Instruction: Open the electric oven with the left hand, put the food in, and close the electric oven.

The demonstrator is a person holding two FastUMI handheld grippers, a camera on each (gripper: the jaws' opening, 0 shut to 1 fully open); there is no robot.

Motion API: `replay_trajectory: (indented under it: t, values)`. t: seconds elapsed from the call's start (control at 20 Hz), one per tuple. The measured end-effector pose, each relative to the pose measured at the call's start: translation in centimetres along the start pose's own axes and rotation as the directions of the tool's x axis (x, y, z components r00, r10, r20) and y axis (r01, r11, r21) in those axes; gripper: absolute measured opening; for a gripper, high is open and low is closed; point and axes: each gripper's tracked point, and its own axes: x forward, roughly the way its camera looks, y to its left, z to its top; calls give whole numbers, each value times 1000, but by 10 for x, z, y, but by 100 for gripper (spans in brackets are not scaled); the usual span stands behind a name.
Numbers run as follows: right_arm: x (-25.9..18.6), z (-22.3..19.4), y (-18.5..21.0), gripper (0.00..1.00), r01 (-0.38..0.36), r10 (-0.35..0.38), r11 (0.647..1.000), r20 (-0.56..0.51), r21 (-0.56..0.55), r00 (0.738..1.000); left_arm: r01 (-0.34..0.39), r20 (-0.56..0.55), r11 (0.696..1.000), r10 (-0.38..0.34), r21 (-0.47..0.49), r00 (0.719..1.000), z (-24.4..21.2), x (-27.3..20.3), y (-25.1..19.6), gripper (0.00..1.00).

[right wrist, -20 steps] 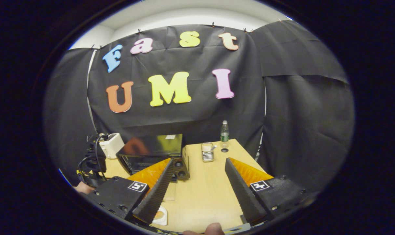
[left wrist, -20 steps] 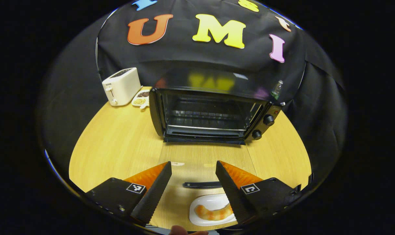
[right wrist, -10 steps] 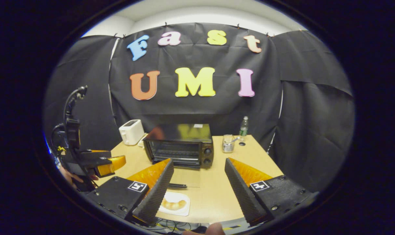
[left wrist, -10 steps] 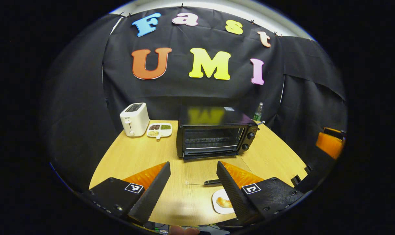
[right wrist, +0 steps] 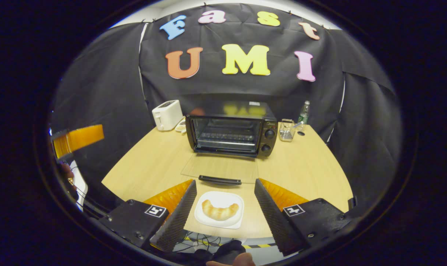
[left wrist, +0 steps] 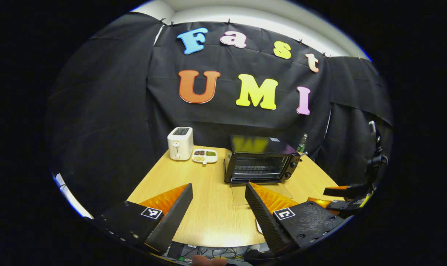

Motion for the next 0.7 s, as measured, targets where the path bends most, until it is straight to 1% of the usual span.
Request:
replay_trajectory:
  t: [0.15, 0.25, 0.35, 0.5, 0.55, 0.7]
  values:
    - [20, -29, 5, 99, 5, 0, 998, -62, 67, 998, -32, 13, 999, 32, -23, 999, 3, -7, 10, 94]
    - [36, -45, 7, 100, 28, -16, 992, -94, 125, 995, -38, 11, 999, 39, -24, 999, 5, -9, 11, 94]
    - [53, -62, 11, 100, 37, -14, 984, -134, 175, 991, -45, 8, 999, 45, -17, 999, 5, -11, 12, 94]
    - [75, -95, 11, 96, 79, -25, 963, -207, 259, 978, -44, 2, 999, 44, 1, 999, 5, -18, 11, 94]
    - [82, -106, 11, 91, 92, -26, 956, -232, 280, 972, -43, 1, 999, 43, 5, 999, 7, -19, 12, 94]
    - [98, -127, 8, 89, 128, -25, 929, -286, 348, 958, -37, -14, 999, 37, 13, 999, 4, -18, 10, 94]
